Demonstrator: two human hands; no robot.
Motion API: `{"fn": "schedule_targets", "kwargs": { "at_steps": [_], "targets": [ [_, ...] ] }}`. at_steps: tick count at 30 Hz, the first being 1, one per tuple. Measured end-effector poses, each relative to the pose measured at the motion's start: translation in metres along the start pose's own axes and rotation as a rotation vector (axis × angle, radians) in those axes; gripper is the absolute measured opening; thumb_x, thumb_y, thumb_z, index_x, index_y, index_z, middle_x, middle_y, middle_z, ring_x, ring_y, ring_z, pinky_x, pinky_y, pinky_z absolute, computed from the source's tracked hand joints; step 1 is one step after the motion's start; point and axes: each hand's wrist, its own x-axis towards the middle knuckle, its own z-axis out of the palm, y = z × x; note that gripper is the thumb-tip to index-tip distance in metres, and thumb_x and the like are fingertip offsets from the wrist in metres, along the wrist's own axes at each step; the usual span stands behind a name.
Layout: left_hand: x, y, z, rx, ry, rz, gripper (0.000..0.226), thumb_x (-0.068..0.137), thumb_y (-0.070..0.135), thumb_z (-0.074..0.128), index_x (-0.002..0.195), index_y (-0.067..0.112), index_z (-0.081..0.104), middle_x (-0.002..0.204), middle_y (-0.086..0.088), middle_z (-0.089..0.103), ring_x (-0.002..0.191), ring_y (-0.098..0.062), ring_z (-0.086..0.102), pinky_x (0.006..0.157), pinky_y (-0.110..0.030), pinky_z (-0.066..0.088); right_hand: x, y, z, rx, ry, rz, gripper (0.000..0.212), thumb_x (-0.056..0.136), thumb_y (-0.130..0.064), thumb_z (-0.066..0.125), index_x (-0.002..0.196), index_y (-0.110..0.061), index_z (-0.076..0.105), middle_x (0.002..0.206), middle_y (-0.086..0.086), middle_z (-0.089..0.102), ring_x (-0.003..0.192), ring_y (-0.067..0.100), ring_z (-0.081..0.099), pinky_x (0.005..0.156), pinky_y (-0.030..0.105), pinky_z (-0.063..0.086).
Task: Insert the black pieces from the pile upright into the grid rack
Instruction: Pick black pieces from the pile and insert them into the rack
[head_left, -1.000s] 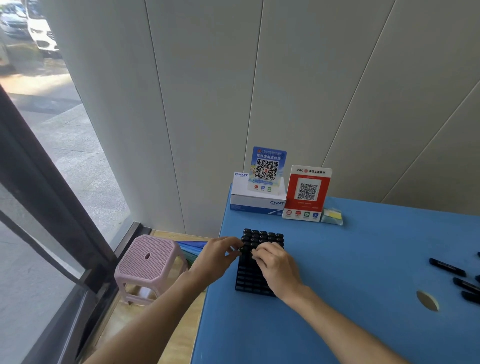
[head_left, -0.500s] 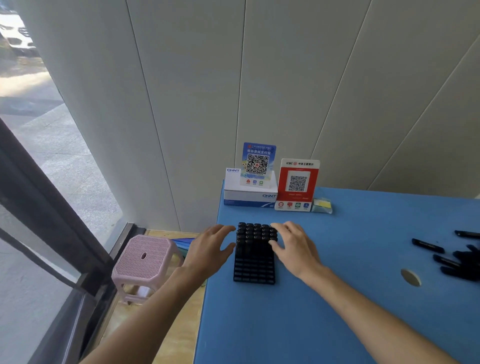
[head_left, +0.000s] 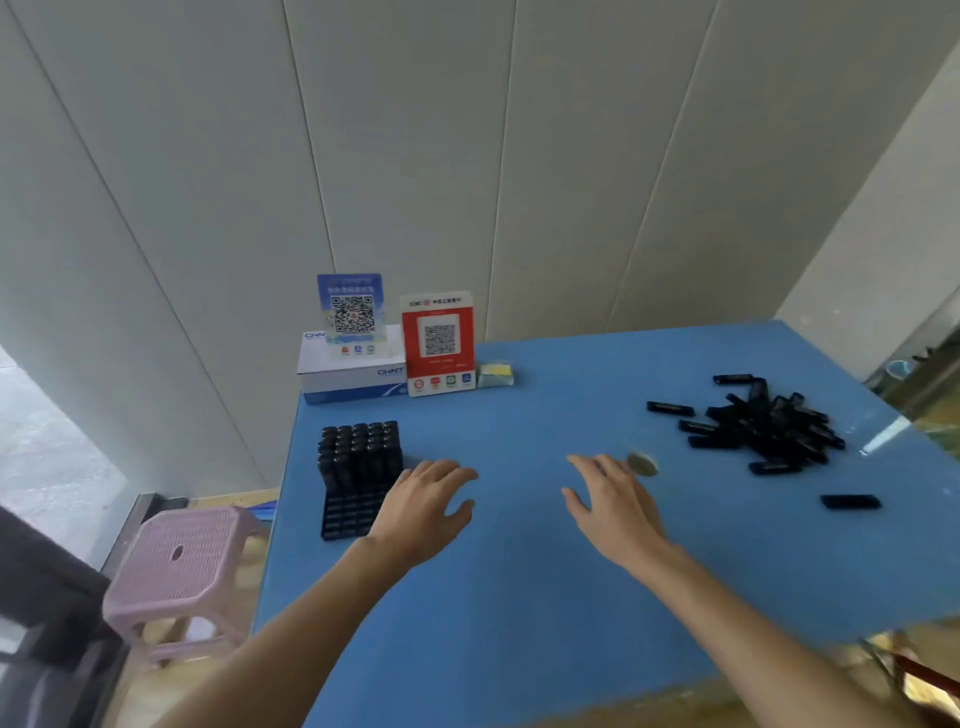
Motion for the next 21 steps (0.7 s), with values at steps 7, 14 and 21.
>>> {"fn": "schedule_targets", "kwargs": {
  "at_steps": [7, 14, 21],
  "targets": [
    [0.026, 0.140, 0.072, -0.026, -0.118, 0.030, 0.039, 0.092, 0.037, 0.048, 0.130, 0.026, 0.049, 0.130, 0.008, 0.051, 0.120, -0.015, 0.046, 0.097, -0.028, 0.033, -0.068, 0.158, -0.050, -0.007, 0.003, 0.117, 0.045, 0.096, -0.037, 0.044, 0.138, -0.020, 0.040, 0.127, -0.002, 0.052, 0.121, 0.018, 0.044, 0.091, 0.030, 0.046],
    [0.059, 0.255, 0.137, -0.059, -0.189, 0.044, 0.039, 0.093, 0.037, 0.047, 0.130, 0.026, 0.048, 0.132, 0.007, 0.050, 0.122, -0.016, 0.045, 0.099, -0.031, 0.033, -0.127, 0.293, -0.084, 0.007, -0.050, 0.213, 0.044, 0.097, -0.034, 0.044, 0.137, -0.019, 0.041, 0.130, -0.002, 0.051, 0.124, 0.018, 0.042, 0.096, 0.032, 0.044],
    [0.110, 0.315, 0.175, -0.088, -0.205, 0.061, 0.036, 0.094, 0.035, 0.045, 0.128, 0.026, 0.049, 0.129, 0.007, 0.052, 0.118, -0.015, 0.047, 0.096, -0.029, 0.036, -0.116, 0.371, -0.101, 0.035, -0.048, 0.275, 0.041, 0.096, -0.032, 0.046, 0.134, -0.018, 0.043, 0.130, 0.001, 0.051, 0.123, 0.020, 0.043, 0.094, 0.034, 0.044]
  ]
}}
